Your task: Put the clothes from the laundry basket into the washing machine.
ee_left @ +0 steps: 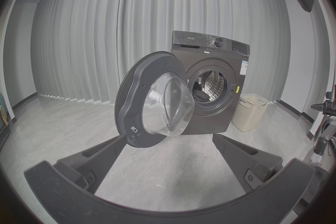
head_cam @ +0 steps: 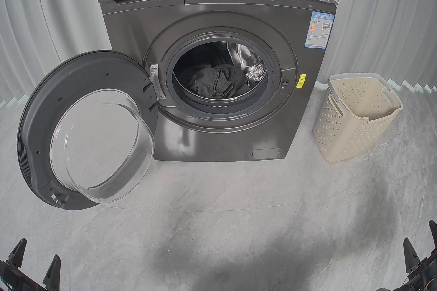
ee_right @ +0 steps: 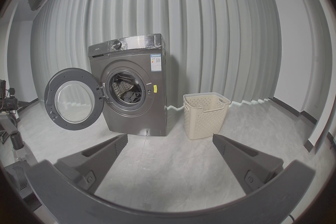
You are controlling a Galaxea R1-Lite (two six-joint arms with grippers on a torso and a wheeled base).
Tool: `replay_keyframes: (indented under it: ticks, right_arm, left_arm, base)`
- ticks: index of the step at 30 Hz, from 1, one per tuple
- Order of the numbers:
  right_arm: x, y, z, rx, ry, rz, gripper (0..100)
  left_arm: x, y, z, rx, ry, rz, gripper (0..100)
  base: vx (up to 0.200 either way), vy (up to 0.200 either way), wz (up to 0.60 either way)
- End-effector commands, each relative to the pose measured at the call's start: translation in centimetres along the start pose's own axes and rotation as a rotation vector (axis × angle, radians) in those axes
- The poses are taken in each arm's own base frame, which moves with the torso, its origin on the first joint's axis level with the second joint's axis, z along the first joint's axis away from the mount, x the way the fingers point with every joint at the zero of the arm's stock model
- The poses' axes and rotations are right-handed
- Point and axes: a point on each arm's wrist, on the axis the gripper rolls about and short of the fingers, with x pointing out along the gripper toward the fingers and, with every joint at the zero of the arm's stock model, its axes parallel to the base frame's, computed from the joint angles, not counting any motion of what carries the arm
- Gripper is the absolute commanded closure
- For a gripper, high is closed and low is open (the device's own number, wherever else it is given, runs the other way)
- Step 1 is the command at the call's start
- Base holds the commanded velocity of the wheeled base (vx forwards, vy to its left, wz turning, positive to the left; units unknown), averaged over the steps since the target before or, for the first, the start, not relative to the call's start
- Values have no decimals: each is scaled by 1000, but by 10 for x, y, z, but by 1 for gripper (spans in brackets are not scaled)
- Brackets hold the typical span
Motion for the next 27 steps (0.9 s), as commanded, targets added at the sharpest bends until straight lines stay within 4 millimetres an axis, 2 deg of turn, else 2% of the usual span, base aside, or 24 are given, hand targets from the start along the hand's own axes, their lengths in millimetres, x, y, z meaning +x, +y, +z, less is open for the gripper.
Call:
replay_keyframes:
  ticks: [1, 7, 10, 16, 25, 27]
  right_arm:
    - [0, 0, -5, -1, 3, 2, 0]
    - [0, 0, -5, -1, 3, 2, 0]
    - [0, 0, -5, -1, 3, 2, 0]
    - [0, 0, -5, -2, 3, 4, 0]
    - [0, 0, -5, -2, 3, 4, 0]
    - [0, 0, -5, -2, 3, 4, 0]
  left_arm:
    - [-1, 0, -1, -1, -10, -1, 0]
    - [-1, 0, -1, -1, -10, -1, 0]
    - [-1, 0, -1, -2, -10, -1, 0]
    - [-1, 0, -1, -1, -10, -1, 0]
    - [-1, 0, -1, -2, -10, -1, 0]
    - [-1, 0, -1, -2, -10, -1, 0]
  base:
    - [0, 200, 0]
    - [0, 200, 0]
    - [0, 0, 0]
    - [-200, 0, 0]
    - [0, 0, 0]
    - [0, 200, 0]
